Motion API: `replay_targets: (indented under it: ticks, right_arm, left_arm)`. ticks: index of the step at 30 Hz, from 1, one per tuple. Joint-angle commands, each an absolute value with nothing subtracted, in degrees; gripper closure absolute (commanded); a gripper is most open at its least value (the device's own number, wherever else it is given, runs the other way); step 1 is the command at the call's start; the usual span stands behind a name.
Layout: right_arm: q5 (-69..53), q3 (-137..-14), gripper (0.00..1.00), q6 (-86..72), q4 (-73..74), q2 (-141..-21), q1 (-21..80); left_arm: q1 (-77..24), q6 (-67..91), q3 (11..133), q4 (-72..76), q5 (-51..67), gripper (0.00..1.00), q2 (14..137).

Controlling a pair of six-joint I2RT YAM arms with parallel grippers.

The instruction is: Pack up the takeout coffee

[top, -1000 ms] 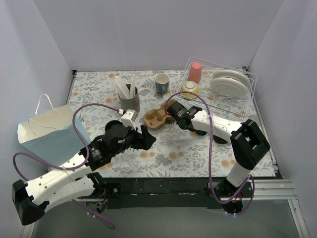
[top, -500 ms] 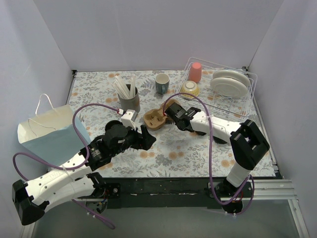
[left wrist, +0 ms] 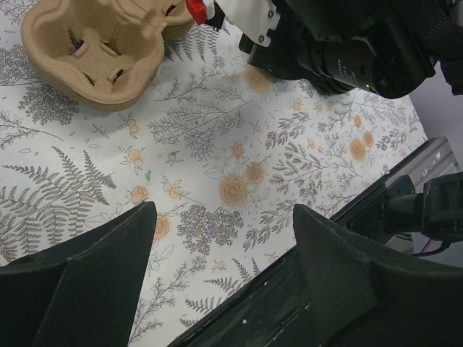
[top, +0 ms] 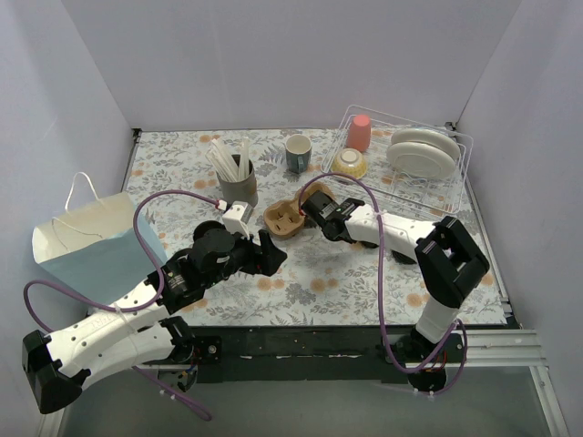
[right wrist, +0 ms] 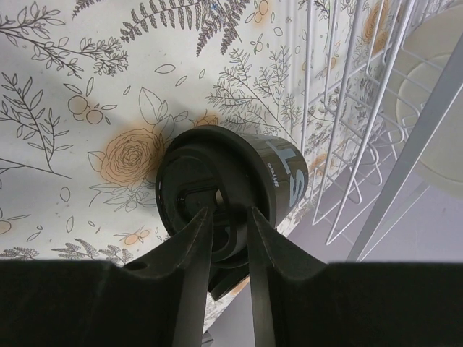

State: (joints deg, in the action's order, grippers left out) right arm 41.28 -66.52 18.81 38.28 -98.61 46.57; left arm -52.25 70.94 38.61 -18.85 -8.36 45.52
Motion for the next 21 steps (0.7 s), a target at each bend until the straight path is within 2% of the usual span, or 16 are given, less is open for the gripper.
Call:
replay_targets:
  ticks: [1,6,16,21]
  right_arm:
    - [43.9,-66.3,0.68,19.9,36.7,-99.5,46.8]
    - [45.7,-66.3,0.73,20.3,36.0,-100.5,46.8]
    - [47.3,-65.9,0.98,20.5,34.8,-99.8,46.9]
    - [47.3,-67.1,0.99,18.7,34.7,-97.1,46.9]
  left_arm:
    - [-52.2,70.8,38.1,-18.4,-8.8,0.24,44.4]
    - [-52.1,70.8,38.1,-18.4,-8.8,0.24,44.4]
    - [-52.2,70.8,38.1,-18.5,-8.9,0.24,44.3]
    - [-52.1,70.8,38.1,-18.4,-8.9,0.24,44.3]
